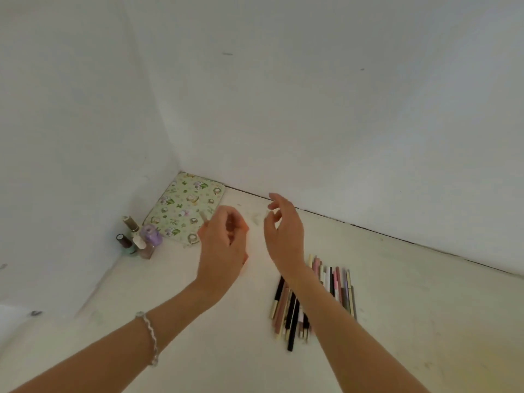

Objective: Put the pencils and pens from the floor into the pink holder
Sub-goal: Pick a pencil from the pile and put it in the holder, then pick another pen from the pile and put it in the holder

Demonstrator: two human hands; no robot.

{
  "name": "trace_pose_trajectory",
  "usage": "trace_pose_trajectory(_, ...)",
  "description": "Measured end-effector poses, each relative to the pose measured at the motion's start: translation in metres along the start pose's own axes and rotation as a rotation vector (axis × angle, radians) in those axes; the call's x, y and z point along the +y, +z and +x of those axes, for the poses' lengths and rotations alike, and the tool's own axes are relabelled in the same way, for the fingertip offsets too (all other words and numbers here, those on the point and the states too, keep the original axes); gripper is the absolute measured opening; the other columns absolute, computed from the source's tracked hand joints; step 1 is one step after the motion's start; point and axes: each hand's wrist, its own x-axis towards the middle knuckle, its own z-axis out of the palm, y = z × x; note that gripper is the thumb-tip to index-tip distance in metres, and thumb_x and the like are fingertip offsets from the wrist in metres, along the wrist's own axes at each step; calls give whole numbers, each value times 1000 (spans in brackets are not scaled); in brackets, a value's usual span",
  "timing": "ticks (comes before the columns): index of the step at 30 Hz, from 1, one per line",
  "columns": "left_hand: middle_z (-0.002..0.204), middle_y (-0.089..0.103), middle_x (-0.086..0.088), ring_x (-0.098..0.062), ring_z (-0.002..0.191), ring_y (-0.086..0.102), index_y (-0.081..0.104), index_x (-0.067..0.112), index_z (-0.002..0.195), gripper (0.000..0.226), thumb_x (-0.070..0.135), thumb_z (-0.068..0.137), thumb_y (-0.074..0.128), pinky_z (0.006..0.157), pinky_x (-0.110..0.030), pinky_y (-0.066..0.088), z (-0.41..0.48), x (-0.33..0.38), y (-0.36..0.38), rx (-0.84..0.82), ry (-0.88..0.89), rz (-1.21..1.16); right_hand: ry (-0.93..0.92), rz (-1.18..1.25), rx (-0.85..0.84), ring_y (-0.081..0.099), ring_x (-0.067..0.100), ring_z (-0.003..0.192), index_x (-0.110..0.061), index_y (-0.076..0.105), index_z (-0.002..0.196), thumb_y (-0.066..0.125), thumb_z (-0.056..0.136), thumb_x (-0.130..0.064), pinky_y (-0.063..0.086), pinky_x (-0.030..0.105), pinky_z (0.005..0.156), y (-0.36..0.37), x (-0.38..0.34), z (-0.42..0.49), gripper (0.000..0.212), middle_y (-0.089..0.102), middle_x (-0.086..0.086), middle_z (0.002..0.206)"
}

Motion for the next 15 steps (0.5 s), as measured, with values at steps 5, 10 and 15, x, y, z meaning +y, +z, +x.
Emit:
trace_pose_trajectory(5, 109, 60, 0, -14, 96, 58, 54, 18, 117, 27, 8, 92, 49, 80, -22, 47, -21, -33, 83, -573, -143, 468, 264, 11, 0, 55, -1, 61, -24, 55, 123, 48, 91, -6, 44, 16, 64, -48, 31, 10, 38, 64, -9, 92)
trace_pose_trajectory(10, 123, 56, -14, -30, 113, 57, 47, 5, 123, 27, 13, 97, 46, 90, -35, 46, -16, -50, 121, -651, -245, 753, 354, 14, -9, 47, 3, 47, -22, 60, 116, 48, 90, -3, 47, 23, 53, -75, 58, -10, 34, 65, -8, 89)
trace_pose_trajectory(15, 119, 58, -13, -31, 108, 59, 44, 5, 123, 31, 17, 96, 52, 84, -36, 47, -16, -58, 132, -653, -230, 801, 407, 3, -33, 54, 17, 54, -20, 59, 118, 46, 91, -3, 54, 38, 60, -88, 72, -18, 34, 64, -8, 91)
